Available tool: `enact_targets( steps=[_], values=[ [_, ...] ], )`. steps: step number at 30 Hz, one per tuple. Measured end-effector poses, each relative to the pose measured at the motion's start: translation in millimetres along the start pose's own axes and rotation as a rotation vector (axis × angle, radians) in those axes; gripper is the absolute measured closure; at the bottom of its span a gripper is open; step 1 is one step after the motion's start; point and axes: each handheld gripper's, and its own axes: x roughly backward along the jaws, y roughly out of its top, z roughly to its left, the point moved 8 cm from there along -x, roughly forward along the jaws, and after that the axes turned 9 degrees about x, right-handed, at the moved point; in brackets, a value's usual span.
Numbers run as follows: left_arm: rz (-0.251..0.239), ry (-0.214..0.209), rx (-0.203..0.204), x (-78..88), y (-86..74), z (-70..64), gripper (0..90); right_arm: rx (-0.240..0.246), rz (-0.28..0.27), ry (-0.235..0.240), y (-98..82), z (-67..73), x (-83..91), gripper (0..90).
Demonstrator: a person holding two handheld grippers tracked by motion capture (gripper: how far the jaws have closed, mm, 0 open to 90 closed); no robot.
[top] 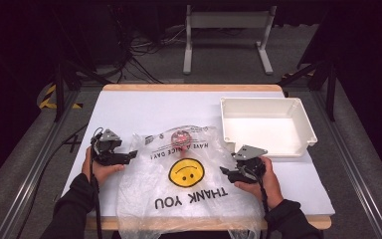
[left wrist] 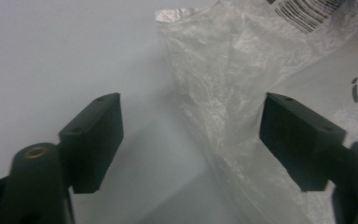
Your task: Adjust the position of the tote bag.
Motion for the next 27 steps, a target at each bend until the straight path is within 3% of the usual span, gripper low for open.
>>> enact_targets(
  steps=[3, 6, 7, 9, 10, 11, 12, 14, 16, 19, 23, 24, 25, 26, 27],
  values=[
    [0.02, 0.001, -0.012, -3.2, -1.5, -0.8, 29.0, -0.011, -0.011, 0.012, 1.3, -0.9, 0.5, 35.0],
    [0.026, 0.013, -0.045, -3.7, -1.6, -0.8, 44.1, -0.017, 0.004, 0.025, -0.4, 0.6, -0.7, 36.4],
    [0.028, 0.006, -0.05, -2.6, -1.9, -1.1, 44.1, -0.016, 0.008, 0.037, -1.4, 2.4, -1.6, 39.9],
    [0.027, -0.003, -0.057, -0.4, -2.6, 0.0, 63.6, -0.006, 0.011, 0.064, -2.6, 7.4, -3.2, 56.3],
    [0.027, -0.003, -0.057, -0.4, -2.6, 0.0, 71.1, -0.006, 0.011, 0.064, -2.6, 7.4, -3.2, 56.3],
    [0.021, -0.007, -0.061, 0.0, -2.6, 1.0, 71.1, 0.0, 0.012, 0.07, -2.4, 8.7, -3.1, 61.4],
    [0.022, -0.01, -0.062, 0.4, -2.9, 1.6, 80.5, 0.013, 0.008, 0.074, -1.5, 10.8, -2.5, 68.8],
    [0.021, -0.02, -0.062, 1.5, -3.3, 3.5, 89.9, 0.021, 0.002, 0.076, -0.1, 12.6, -1.8, 77.4],
    [0.016, -0.02, -0.059, 3.0, -3.2, 6.5, 90.0, 0.029, -0.004, 0.078, 1.1, 13.6, -1.6, 81.2],
    [0.006, 0.019, -0.046, 8.4, -1.6, 15.2, 90.0, 0.035, -0.011, 0.083, 3.4, 15.4, -3.4, 83.8],
    [-0.037, 0.041, 0.005, 17.5, -0.2, 30.0, 90.0, 0.048, -0.018, 0.092, 9.9, 20.2, -7.7, 86.4],
    [-0.047, 0.026, 0.023, 19.2, -0.4, 32.3, 90.0, 0.054, -0.021, 0.097, 11.7, 22.0, -8.4, 86.7],
    [-0.061, -0.016, 0.027, 20.3, -0.3, 31.6, 90.0, 0.057, -0.024, 0.102, 13.3, 23.7, -9.2, 86.6],
    [-0.067, -0.053, 0.02, 21.6, -0.3, 28.5, 90.0, 0.06, -0.023, 0.1, 14.3, 24.7, -9.8, 86.4],
    [-0.082, -0.057, 0.007, 22.5, 1.4, 26.1, 90.0, 0.065, -0.021, 0.1, 14.7, 25.5, -10.0, 86.4]
  ],
)
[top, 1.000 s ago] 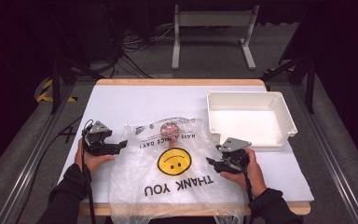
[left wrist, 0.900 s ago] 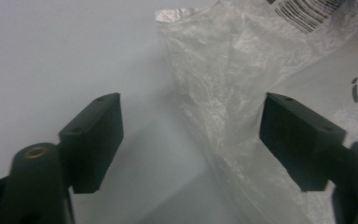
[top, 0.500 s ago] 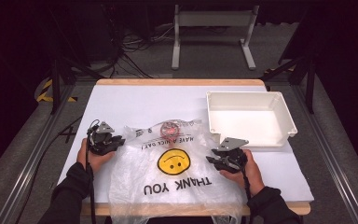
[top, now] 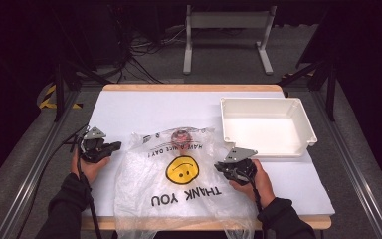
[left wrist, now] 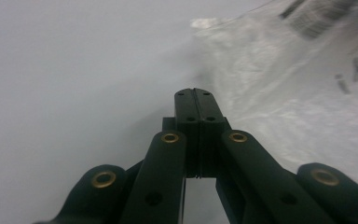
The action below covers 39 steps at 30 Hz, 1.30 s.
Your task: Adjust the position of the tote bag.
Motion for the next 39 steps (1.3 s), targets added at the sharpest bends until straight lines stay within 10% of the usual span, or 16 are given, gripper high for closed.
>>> enact_targets(
  steps=[6, 16, 24, 28, 33, 39],
  values=[
    [-0.03, 0.014, -0.029, -6.2, 10.1, -14.3, 53.9, -0.007, 0.002, -0.002, -3.6, -1.9, 5.2, 87.3],
    [-0.025, -0.014, 0.032, -33.8, 24.9, -20.8, 27.5, 0.003, 0.024, -0.018, -11.8, -4.7, 11.3, 88.2],
    [0.097, 0.066, -0.042, -58.3, 17.3, -26.1, 23.2, 0.011, 0.047, -0.032, -23.0, -6.9, 15.3, 88.4],
    [0.102, 0.043, -0.073, -55.0, 17.1, -30.3, 42.4, 0.003, 0.049, -0.037, -26.8, -9.0, 17.4, 86.8],
    [0.104, 0.012, -0.089, -51.2, 15.2, -32.2, 88.2, 0.009, 0.048, -0.034, -25.9, -6.3, 16.7, 84.9],
    [0.09, 0.043, -0.097, -44.2, 16.2, -24.1, 90.0, 0.008, 0.023, -0.033, -21.6, -4.1, 17.2, 75.2]
  ],
)
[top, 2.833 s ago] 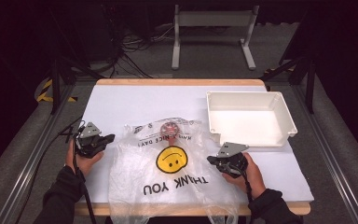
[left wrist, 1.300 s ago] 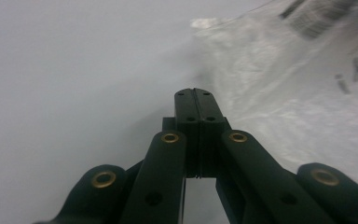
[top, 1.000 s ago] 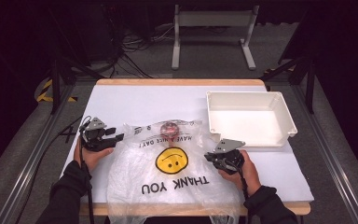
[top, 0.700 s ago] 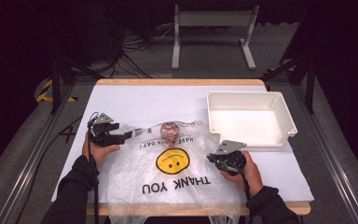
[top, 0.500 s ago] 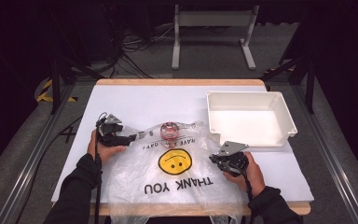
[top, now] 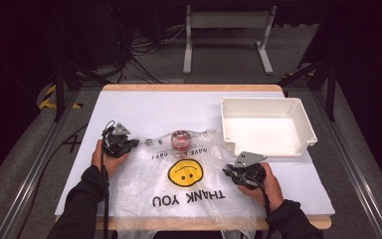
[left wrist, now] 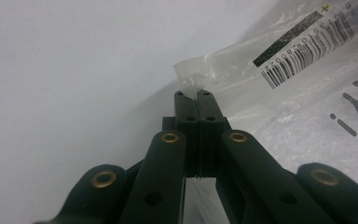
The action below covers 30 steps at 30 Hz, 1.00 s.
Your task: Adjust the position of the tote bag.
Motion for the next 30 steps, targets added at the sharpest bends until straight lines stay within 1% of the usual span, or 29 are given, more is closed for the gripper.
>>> enact_targets(
  steps=[2, 3, 5, 6, 8, 9, 10, 11, 12, 13, 14, 15, 16, 19, 21, 22, 24, 25, 27, 29, 30],
  values=[
    [-0.025, 0.009, 0.017, 6.3, 0.7, 6.0, 90.0, -0.002, -0.011, -0.001, 1.9, 0.3, 0.8, 73.2],
    [-0.035, 0.011, 0.012, 9.3, 1.3, 8.7, 90.0, -0.004, -0.014, -0.003, 2.5, 0.1, 1.0, 72.9],
    [-0.04, 0.015, 0.015, 11.7, 1.3, 10.0, 90.0, -0.006, -0.018, -0.001, 3.6, 0.1, 0.4, 73.5],
    [-0.048, 0.04, 0.01, 15.3, 1.8, 12.9, 90.0, -0.007, -0.018, -0.001, 4.5, 0.6, -0.3, 74.1],
    [-0.053, 0.045, 0.014, 16.9, 2.3, 14.7, 90.0, -0.006, -0.019, 0.001, 5.4, 0.9, -0.9, 75.4],
    [-0.061, 0.043, 0.02, 18.9, 3.2, 16.3, 90.0, 0.001, -0.019, 0.005, 8.7, 2.9, -3.4, 80.5],
    [-0.078, 0.043, 0.027, 23.4, 5.1, 19.4, 90.0, 0.005, -0.018, 0.006, 10.1, 3.6, -4.7, 82.1],
    [-0.086, 0.056, 0.027, 26.8, 5.7, 22.3, 90.0, 0.011, -0.019, 0.006, 11.9, 4.5, -6.5, 84.0],
    [-0.086, 0.056, 0.027, 26.8, 5.7, 22.3, 90.0, 0.011, -0.019, 0.006, 11.9, 4.5, -6.5, 84.0],
    [-0.097, 0.061, 0.038, 30.6, 5.7, 26.7, 90.0, 0.021, -0.017, 0.009, 16.3, 6.9, -10.8, 87.0],
    [-0.097, 0.061, 0.038, 30.6, 5.7, 26.7, 90.0, 0.021, -0.017, 0.009, 16.3, 6.9, -10.8, 87.0],
    [-0.108, 0.063, 0.058, 32.6, 5.2, 29.7, 90.0, 0.029, -0.015, 0.004, 20.3, 7.9, -14.0, 88.3],
    [-0.109, 0.064, 0.065, 33.6, 4.4, 32.3, 90.0, 0.029, -0.015, 0.004, 20.3, 7.9, -14.0, 88.3],
    [-0.112, 0.073, 0.078, 35.1, 3.1, 38.6, 90.0, 0.037, -0.015, -0.017, 25.1, 6.5, -17.1, 89.5],
    [-0.12, 0.079, 0.086, 35.1, 4.1, 41.6, 90.0, 0.025, -0.025, -0.032, 28.1, 3.0, -18.3, 89.7],
    [-0.134, 0.078, 0.088, 34.5, 5.5, 42.2, 90.0, 0.025, -0.027, -0.04, 29.8, 0.8, -19.0, 89.8],
    [-0.145, 0.091, 0.078, 33.5, 8.2, 44.3, 90.0, 0.013, -0.035, -0.052, 32.5, -2.4, -20.2, 89.9],
    [-0.14, 0.094, 0.075, 32.0, 8.7, 44.2, 90.0, 0.008, -0.042, -0.058, 34.0, -3.9, -20.2, 90.0],
    [-0.129, 0.107, 0.062, 28.4, 9.4, 45.5, 90.0, 0.013, -0.05, -0.078, 36.3, -7.3, -20.4, 90.0],
    [-0.141, 0.09, 0.077, 26.7, 13.4, 46.7, 90.0, 0.011, -0.053, -0.087, 37.6, -8.8, -20.2, 90.0],
    [-0.141, 0.09, 0.077, 26.7, 13.4, 46.7, 90.0, 0.01, -0.055, -0.089, 38.2, -9.1, -19.3, 90.0]
  ],
)
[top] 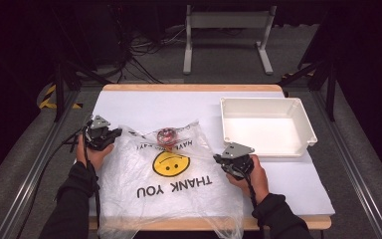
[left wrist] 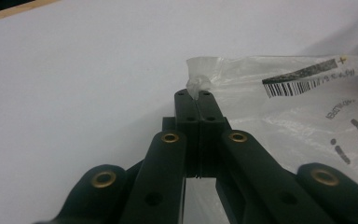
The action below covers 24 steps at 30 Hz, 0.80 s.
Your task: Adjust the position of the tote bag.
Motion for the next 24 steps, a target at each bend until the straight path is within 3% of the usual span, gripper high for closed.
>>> enact_targets(
  steps=[3, 7, 10, 17, 21, 24],
  values=[
    [-0.012, -0.005, 0.004, -0.6, 6.0, -0.4, 90.0, -0.001, -0.005, 0.004, -0.1, -0.6, 2.0, 90.0],
    [-0.011, 0.021, -0.038, -2.0, 12.4, -2.9, 90.0, -0.001, -0.013, -0.006, 0.9, -3.7, 4.7, 90.0],
    [-0.016, 0.012, -0.026, -3.7, 22.4, -2.9, 90.0, -0.007, -0.02, -0.014, 3.5, -7.9, 5.2, 90.0],
    [-0.017, 0.029, -0.05, -7.4, 39.9, -2.9, 90.0, -0.014, -0.036, -0.031, 8.1, -16.5, 3.5, 90.0],
    [-0.025, 0.018, -0.011, -10.6, 37.0, -0.9, 90.0, -0.015, -0.038, -0.028, 9.6, -18.4, 1.5, 90.0],
    [-0.039, 0.014, -0.009, -7.5, 33.3, -0.3, 88.3, -0.019, -0.039, -0.018, 8.8, -17.4, 2.1, 90.0]
  ],
)
